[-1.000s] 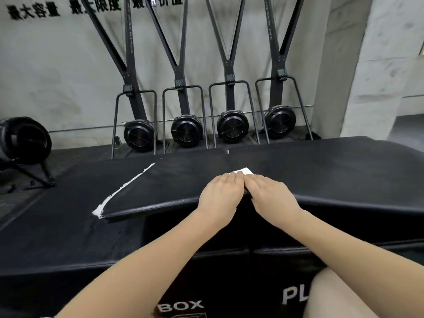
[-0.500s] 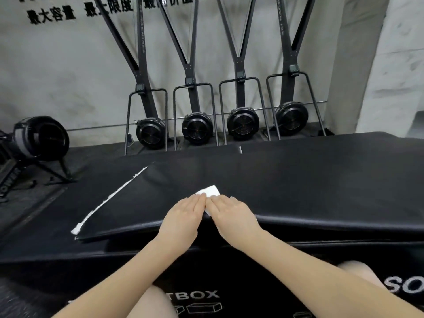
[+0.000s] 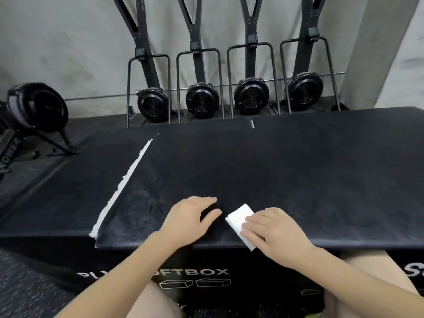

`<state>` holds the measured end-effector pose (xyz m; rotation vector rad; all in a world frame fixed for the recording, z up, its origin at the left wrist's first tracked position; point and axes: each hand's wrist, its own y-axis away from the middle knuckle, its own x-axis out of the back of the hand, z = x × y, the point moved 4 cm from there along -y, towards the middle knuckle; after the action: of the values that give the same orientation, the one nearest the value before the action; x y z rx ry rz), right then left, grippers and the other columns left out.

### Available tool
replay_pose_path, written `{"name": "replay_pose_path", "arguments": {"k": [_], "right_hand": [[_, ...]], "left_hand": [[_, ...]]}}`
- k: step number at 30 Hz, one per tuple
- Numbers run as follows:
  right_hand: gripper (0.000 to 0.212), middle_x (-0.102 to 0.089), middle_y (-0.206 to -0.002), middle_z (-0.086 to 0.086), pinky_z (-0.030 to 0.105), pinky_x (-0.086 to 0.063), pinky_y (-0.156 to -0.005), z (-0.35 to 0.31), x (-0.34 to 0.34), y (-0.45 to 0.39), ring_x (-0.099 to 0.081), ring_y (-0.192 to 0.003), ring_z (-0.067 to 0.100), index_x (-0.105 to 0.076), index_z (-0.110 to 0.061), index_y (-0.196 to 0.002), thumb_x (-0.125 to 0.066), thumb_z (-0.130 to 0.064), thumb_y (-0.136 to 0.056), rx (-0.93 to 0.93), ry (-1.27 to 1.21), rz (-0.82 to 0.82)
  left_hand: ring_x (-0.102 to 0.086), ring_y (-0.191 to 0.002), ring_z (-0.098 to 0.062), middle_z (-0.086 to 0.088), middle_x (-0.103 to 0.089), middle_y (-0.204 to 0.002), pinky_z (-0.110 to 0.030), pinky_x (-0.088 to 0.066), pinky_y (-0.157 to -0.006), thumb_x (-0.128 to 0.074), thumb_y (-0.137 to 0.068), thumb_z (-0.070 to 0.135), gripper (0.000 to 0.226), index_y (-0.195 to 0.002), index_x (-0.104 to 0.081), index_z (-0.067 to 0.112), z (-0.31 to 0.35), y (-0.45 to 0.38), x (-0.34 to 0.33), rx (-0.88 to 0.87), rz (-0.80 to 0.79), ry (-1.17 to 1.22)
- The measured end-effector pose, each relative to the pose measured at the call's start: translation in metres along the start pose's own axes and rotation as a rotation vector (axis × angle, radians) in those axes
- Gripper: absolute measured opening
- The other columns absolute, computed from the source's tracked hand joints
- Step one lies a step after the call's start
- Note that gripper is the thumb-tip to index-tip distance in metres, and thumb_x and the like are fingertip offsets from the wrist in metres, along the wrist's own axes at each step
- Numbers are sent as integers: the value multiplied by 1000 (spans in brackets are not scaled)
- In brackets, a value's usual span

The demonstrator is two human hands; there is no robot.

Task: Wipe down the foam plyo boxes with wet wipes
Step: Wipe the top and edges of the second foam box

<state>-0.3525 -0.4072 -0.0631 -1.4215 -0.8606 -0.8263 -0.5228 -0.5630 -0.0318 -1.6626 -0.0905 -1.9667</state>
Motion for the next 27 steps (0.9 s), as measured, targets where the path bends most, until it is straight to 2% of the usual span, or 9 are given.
{"name": "replay_pose_path", "arguments": {"k": [4,6,8,10,13,16,18,21,27], "right_hand": [[23,-56,-77,-10,31,-46,-78,21,-6,-19,-49,-79,13,-57,-25,-76,-48,-29,-97,-122,-17,-122],[20,-61,-87,-8,28,-47,-79,24,-5,-21,-51,-87,14,-65,-27,-90,-49,-37,-99,-192,-80,-159],[21,-62,-97,-11,28,-47,-74,23,-4,-20,-53,-92,15,-67,-34,-108,-51,-43,-98,-203,-165,-142],[27,-56,-96,-15,21,-39,-73,18,-6,-15,-49,-86,12,-69,-41,-107,-47,-51,-96,-126,-167,-128],[28,-53,-97,-17,17,-35,-78,14,-3,5,-45,-85,7,-71,-44,-104,-48,-57,-94,-117,-248,-138],[23,-57,-102,-11,23,-40,-79,7,0,31,-49,-87,12,-74,-38,-108,-57,-44,-94,-20,-175,-40],[23,-57,-103,-5,29,-47,-71,1,0,43,-51,-85,18,-76,-27,-110,-71,-22,-88,34,-91,46],[45,-54,-102,-3,32,-51,-68,-19,-6,37,-53,-83,21,-78,-13,-106,-87,2,-65,118,-33,101],[36,-62,-83,-5,23,-46,-70,-88,-32,-23,-44,-84,13,-75,-15,-92,-93,-8,-61,127,-130,100]], "left_hand": [[-8,-155,-34,-6,-18,-167,-54,-19,-122,-73,-81,64,92,-157,-25,45,-40,-60,4,288,-460,35],[-7,-154,-39,-15,-11,-167,-56,-21,-122,-82,-67,67,116,-159,-13,46,-59,-80,1,342,-597,-55],[-22,-151,-36,-15,-26,-163,-51,-29,-119,-86,-61,67,125,-159,-12,43,-67,-88,-8,359,-655,-66],[-36,-144,-31,-9,-44,-153,-46,-35,-116,-87,-62,64,124,-160,-16,38,-70,-91,-15,344,-655,-41],[-29,-147,-33,-11,-39,-156,-45,-30,-118,-84,-67,62,117,-160,-17,37,-70,-88,-17,325,-611,-46],[-19,-151,-35,-13,-27,-163,-46,-25,-118,-83,-70,61,112,-160,-19,39,-72,-82,-17,339,-576,-23],[-17,-151,-34,-11,-31,-161,-49,-26,-119,-85,-68,61,113,-159,-22,38,-74,-81,-18,346,-566,9],[-23,-149,-31,-6,-43,-155,-53,-34,-116,-86,-62,63,116,-158,-28,36,-76,-80,-18,360,-535,41],[-36,-143,-29,-6,-46,-152,-50,-42,-110,-76,-72,70,97,-153,-40,31,-71,-54,-17,374,-434,76]]}}
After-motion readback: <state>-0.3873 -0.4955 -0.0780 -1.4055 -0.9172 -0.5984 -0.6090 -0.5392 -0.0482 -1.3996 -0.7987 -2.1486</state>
